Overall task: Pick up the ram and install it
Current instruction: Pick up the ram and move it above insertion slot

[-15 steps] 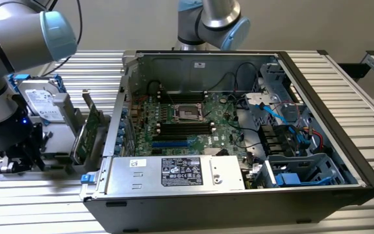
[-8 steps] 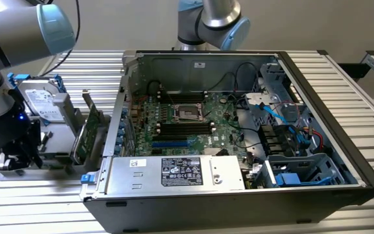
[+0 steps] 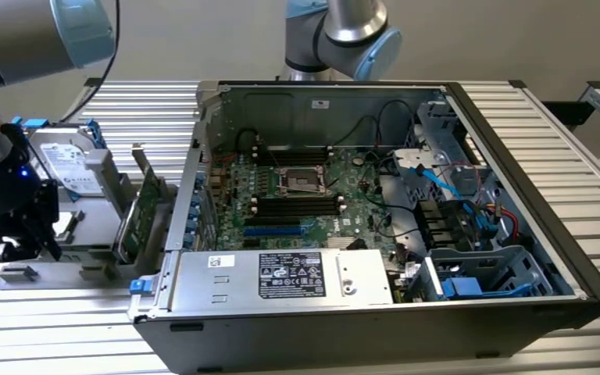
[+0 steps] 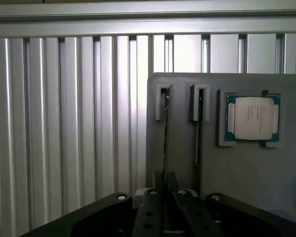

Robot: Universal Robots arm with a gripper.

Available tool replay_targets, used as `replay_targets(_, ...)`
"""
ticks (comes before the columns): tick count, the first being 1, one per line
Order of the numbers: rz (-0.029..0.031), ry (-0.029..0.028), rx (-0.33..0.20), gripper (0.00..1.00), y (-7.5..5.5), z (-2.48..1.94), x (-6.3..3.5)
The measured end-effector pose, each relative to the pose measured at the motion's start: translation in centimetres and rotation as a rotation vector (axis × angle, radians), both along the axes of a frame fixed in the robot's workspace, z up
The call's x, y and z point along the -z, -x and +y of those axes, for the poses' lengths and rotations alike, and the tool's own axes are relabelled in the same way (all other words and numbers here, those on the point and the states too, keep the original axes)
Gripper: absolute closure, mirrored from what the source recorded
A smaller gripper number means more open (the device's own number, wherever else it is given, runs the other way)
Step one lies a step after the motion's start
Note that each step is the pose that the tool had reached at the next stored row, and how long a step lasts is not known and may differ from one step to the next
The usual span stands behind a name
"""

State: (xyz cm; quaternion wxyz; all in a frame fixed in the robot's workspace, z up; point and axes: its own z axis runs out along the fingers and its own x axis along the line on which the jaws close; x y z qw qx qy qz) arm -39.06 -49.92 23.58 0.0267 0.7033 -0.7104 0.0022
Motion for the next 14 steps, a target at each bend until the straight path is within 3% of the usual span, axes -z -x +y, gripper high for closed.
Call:
replay_targets(9,0.0049,-0.0077,0.000,0.86,-0.8,0.00,-3.00)
replay_targets(14,0.0105,-0.0111,0.000,0.86,-1.8,0.00,-4.54)
